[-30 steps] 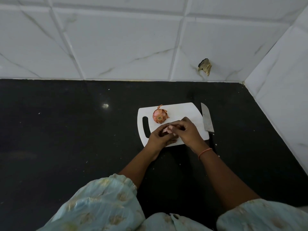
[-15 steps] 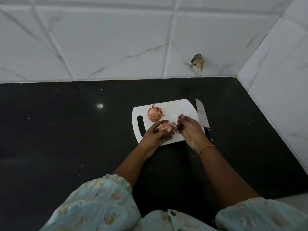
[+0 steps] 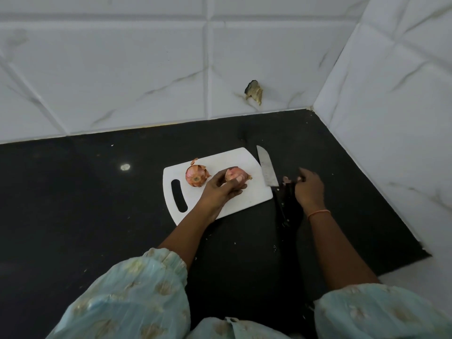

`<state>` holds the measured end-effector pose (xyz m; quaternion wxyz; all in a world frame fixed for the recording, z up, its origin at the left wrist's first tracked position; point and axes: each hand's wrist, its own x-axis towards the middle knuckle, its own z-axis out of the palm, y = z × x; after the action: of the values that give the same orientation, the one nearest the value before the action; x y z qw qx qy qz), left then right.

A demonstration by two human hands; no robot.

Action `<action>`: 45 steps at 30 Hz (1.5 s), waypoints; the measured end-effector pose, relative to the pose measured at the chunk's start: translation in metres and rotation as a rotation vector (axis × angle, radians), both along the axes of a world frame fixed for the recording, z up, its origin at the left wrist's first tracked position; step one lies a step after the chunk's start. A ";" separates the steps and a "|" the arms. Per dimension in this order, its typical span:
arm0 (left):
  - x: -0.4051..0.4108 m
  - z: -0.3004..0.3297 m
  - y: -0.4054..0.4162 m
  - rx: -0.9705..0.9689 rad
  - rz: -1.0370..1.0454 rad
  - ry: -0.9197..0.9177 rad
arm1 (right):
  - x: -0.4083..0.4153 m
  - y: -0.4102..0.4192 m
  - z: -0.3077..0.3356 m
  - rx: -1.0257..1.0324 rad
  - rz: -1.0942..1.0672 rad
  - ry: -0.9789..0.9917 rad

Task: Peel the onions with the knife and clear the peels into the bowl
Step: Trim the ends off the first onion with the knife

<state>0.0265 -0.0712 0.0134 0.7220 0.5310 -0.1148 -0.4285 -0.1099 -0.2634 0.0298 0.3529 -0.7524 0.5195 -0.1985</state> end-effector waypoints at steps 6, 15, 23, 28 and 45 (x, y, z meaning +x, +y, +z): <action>-0.002 -0.020 0.001 -0.014 0.067 -0.037 | 0.013 0.039 0.003 -0.030 0.257 -0.281; 0.004 -0.025 0.010 -0.133 0.073 0.109 | 0.051 0.084 -0.005 0.430 0.400 -0.499; 0.003 -0.025 0.009 -0.060 0.069 0.069 | 0.051 0.069 0.006 0.246 0.472 -0.273; 0.001 -0.023 0.009 -0.037 0.084 0.025 | 0.039 0.044 0.012 0.055 0.389 -0.117; -0.002 -0.027 0.009 0.046 0.044 -0.251 | 0.060 0.083 0.013 0.023 0.599 -0.135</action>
<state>0.0247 -0.0626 -0.0139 0.6987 0.5993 -0.1825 -0.3454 -0.0496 -0.1809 0.0432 0.4382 -0.8530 0.2523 -0.1294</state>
